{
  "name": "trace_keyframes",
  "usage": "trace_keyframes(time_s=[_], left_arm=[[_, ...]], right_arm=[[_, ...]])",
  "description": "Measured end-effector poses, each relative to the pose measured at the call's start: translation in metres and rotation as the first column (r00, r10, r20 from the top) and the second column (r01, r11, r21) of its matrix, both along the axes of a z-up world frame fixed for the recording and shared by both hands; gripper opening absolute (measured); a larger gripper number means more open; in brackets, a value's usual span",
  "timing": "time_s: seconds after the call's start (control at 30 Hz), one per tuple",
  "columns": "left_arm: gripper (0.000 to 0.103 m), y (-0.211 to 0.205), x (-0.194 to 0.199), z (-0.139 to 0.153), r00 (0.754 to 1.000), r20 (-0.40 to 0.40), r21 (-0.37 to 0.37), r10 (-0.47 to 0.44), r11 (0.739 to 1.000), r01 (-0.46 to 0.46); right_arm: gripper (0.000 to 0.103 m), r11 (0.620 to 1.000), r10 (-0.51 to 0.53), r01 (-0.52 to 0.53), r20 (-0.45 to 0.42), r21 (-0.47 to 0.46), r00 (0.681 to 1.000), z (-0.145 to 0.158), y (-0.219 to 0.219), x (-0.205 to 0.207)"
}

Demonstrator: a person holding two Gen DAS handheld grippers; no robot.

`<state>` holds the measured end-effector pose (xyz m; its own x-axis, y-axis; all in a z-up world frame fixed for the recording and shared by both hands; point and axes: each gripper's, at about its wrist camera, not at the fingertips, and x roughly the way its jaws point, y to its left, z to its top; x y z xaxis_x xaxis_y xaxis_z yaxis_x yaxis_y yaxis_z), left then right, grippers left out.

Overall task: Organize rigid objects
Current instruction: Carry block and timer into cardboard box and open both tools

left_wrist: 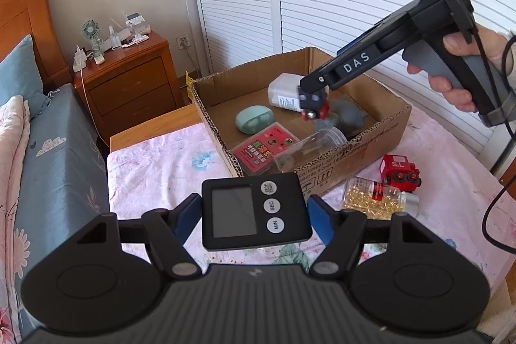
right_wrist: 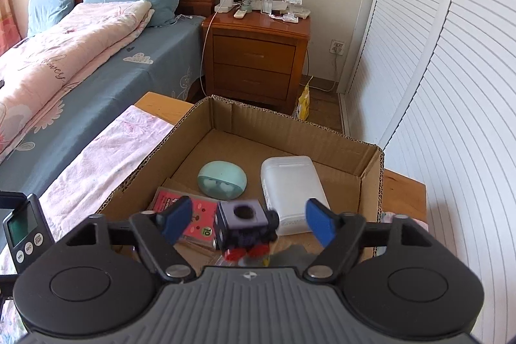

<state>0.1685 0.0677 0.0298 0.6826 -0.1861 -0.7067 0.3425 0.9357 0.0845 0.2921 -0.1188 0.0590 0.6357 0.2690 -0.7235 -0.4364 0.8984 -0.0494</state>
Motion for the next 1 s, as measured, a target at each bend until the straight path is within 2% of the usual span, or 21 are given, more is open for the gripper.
trace_keyframes(time_s=[0.2, 0.43, 0.67, 1.0], left_arm=[[0.071, -0.004, 0.008, 0.004, 1.0, 0.01, 0.001, -0.006, 1.0, 0.006], [0.071, -0.012, 0.02, 0.011, 1.0, 0.015, -0.013, -0.004, 1.0, 0.005], [0.071, -0.021, 0.041, 0.017, 1.0, 0.009, -0.022, 0.004, 1.0, -0.004], [0.071, -0.042, 0.112, 0.023, 0.999, -0.016, -0.018, 0.028, 0.999, -0.029]], right_arm=[[0.103, 0.999, -0.019, 0.018, 0.012, 0.042, 1.0, 0.001, -0.011, -0.015], [0.103, 0.994, -0.08, 0.081, -0.02, 0.068, 0.997, 0.002, -0.026, -0.04], [0.103, 0.989, -0.145, 0.146, -0.04, 0.021, 0.989, -0.003, -0.029, -0.061], [0.103, 0.984, -0.176, 0.178, -0.048, 0.028, 0.983, -0.013, -0.04, -0.072]])
